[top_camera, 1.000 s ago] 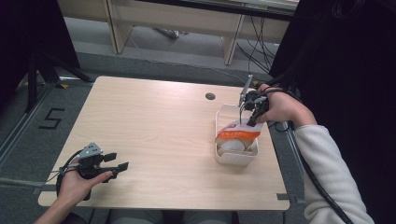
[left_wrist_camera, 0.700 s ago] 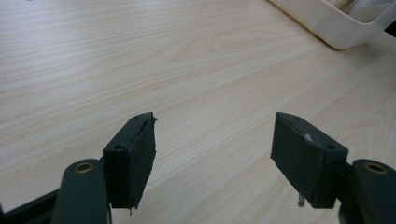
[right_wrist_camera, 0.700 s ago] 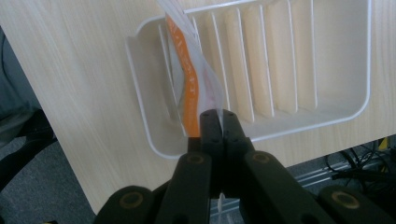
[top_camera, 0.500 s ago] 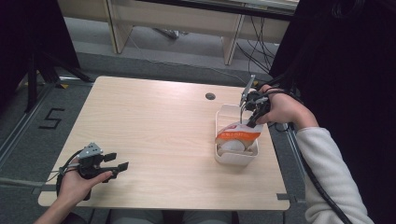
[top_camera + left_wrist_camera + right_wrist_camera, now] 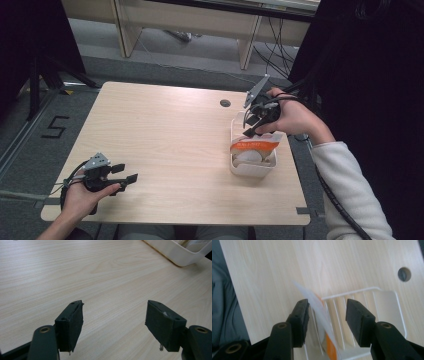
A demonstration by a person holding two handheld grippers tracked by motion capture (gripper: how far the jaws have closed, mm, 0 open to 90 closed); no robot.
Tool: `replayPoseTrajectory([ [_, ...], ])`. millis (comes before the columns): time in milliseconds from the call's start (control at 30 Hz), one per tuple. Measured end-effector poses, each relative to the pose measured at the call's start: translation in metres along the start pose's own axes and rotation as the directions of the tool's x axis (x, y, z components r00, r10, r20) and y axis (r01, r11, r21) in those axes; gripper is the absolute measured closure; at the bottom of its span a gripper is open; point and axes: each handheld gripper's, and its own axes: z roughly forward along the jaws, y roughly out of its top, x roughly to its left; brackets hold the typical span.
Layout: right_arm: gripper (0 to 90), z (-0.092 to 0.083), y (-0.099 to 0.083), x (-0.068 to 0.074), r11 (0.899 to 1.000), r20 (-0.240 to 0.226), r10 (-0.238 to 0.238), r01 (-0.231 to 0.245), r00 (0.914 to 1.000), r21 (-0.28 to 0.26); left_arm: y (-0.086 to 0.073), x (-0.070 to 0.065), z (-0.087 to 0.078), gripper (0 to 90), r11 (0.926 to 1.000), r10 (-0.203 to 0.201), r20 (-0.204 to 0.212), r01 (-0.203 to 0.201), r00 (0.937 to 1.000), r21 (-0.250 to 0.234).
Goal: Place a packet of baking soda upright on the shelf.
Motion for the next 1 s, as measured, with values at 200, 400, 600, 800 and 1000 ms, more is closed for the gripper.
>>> replayPoseTrajectory([
  [200,54.0,0.01,0.014,0.022,0.985,0.061,0.058,-0.047,0.9965,-0.169,0.0,0.0,0.0,29.6,1.0,-0.001,0.004,0.001,1.0,-0.004],
  [400,57.0,0.031,0.021,0.048,0.979,0.055,0.061,-0.049,0.9966,-0.196,0.0,0.0,0.0,29.6,1.0,0.002,0.004,-0.002,1.0,-0.005],
  [600,58.4,0.053,0.021,0.067,0.98,0.033,0.029,-0.022,0.999,-0.197,0.0,0.0,0.0,29.5,1.0,0.001,0.005,-0.001,1.0,-0.006],
  [800,58.6,0.082,0.014,0.087,0.968,0.051,0.025,-0.011,0.9984,-0.249,0.0,-0.001,-0.001,29.5,1.0,-0.001,-0.001,0.001,1.0,-0.004],
  [1000,56.9,0.117,0.0,0.109,0.967,-0.017,0.04,-0.043,0.9991,-0.25,0.0,-0.001,0.0,29.5,1.0,-0.002,0.003,0.002,1.0,-0.005],
])
